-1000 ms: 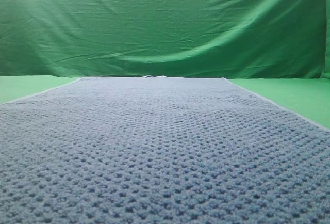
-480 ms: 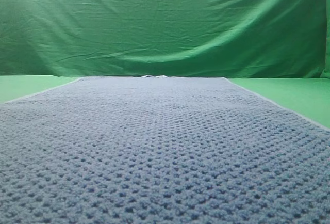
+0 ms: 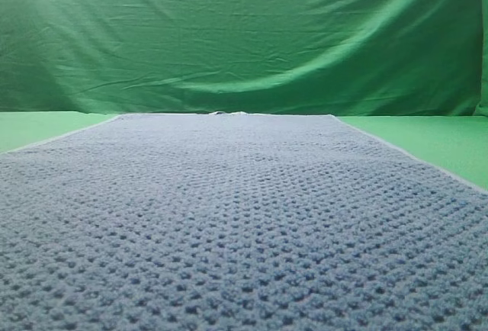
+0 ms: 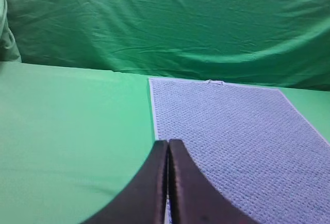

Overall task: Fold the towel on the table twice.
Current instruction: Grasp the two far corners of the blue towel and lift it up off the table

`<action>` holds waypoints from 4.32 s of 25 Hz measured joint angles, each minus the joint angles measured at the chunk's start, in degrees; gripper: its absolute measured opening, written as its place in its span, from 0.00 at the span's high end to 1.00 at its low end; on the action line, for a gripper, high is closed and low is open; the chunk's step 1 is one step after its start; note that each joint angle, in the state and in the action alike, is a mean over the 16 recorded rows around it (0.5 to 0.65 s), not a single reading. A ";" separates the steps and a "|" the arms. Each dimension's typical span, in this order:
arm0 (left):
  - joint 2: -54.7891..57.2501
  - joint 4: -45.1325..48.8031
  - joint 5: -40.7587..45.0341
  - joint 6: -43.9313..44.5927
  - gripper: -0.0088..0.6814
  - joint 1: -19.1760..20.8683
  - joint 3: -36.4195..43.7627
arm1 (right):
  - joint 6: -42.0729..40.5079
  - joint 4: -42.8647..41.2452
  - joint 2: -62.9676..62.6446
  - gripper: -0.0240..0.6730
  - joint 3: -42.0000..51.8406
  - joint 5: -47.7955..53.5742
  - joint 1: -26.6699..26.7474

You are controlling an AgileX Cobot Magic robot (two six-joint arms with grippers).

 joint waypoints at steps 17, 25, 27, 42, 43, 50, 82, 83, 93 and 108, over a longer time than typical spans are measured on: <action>20.09 -0.15 15.93 1.77 0.99 -2.86 -17.53 | -6.45 1.72 19.50 0.97 -14.48 7.06 3.94; 37.91 0.23 21.25 3.26 0.99 -5.64 -25.13 | -4.18 2.31 40.09 0.97 -27.02 21.42 4.67; 42.53 0.32 21.84 3.34 0.99 -5.98 -26.99 | -3.16 2.42 45.04 0.97 -30.14 24.26 5.06; 73.08 0.77 24.54 5.27 0.99 -6.28 -43.02 | 5.17 -1.97 80.12 0.97 -50.77 30.54 16.06; 74.68 0.84 24.54 5.46 0.99 -6.28 -44.02 | 5.62 -2.38 82.42 0.97 -52.28 30.50 16.67; 84.34 1.38 24.45 5.64 0.86 -6.32 -49.91 | 7.50 -4.10 96.13 0.85 -61.98 30.50 18.30; 102.69 9.27 29.17 -3.61 0.06 -6.37 -60.48 | 7.74 -5.04 109.58 0.08 -68.34 25.45 18.35; 102.96 9.31 29.42 -3.67 0.07 -6.39 -60.71 | 7.74 -5.11 109.68 0.09 -68.41 25.43 18.35; 104.74 7.20 31.34 -2.77 0.44 -7.09 -62.22 | 7.70 -5.55 110.71 0.33 -69.26 26.41 19.00; 106.13 3.10 37.56 -0.56 0.98 -7.78 -69.57 | 7.97 -5.67 111.40 0.95 -75.05 32.16 20.22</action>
